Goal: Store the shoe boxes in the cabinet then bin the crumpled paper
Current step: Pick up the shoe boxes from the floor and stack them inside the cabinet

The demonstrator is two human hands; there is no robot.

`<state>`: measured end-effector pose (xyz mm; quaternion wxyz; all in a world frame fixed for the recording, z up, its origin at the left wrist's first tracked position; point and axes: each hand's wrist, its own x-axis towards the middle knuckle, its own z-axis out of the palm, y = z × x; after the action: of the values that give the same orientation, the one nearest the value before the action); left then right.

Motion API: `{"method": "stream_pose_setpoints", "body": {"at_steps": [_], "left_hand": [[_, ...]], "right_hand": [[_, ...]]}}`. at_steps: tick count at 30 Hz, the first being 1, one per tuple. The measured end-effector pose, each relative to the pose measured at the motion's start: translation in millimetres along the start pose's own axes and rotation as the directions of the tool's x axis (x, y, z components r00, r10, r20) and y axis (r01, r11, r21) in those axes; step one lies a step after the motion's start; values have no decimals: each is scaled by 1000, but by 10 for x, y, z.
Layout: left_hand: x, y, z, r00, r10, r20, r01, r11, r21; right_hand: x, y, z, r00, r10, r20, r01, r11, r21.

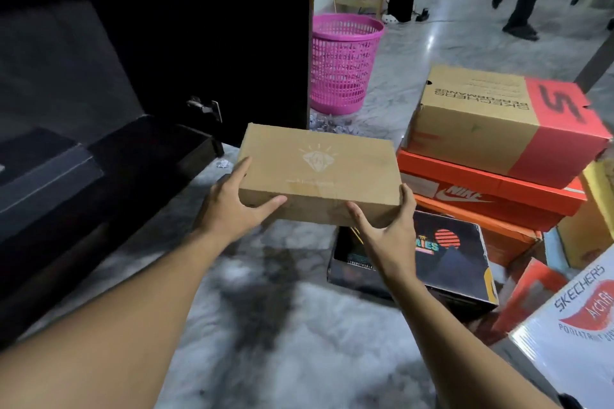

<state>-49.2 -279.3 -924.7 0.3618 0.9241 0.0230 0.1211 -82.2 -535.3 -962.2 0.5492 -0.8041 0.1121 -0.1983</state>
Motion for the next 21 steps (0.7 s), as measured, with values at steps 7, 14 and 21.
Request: {"method": "stream_pose_setpoints", "body": {"at_steps": [7, 14, 21], "left_hand": [[293, -253, -1040, 978, -129, -163, 119, 990, -72], [550, -634, -1674, 787, -387, -481, 256, 914, -316], [575, -1246, -1975, 616, -509, -601, 430, 857, -285]], "right_hand": [[206, -891, 921, 979, -93, 181, 81, 994, 75], [645, -1953, 1945, 844, -281, 458, 234, 959, 158], [708, -2168, 3011, 728, -330, 601, 220, 943, 251]]}}
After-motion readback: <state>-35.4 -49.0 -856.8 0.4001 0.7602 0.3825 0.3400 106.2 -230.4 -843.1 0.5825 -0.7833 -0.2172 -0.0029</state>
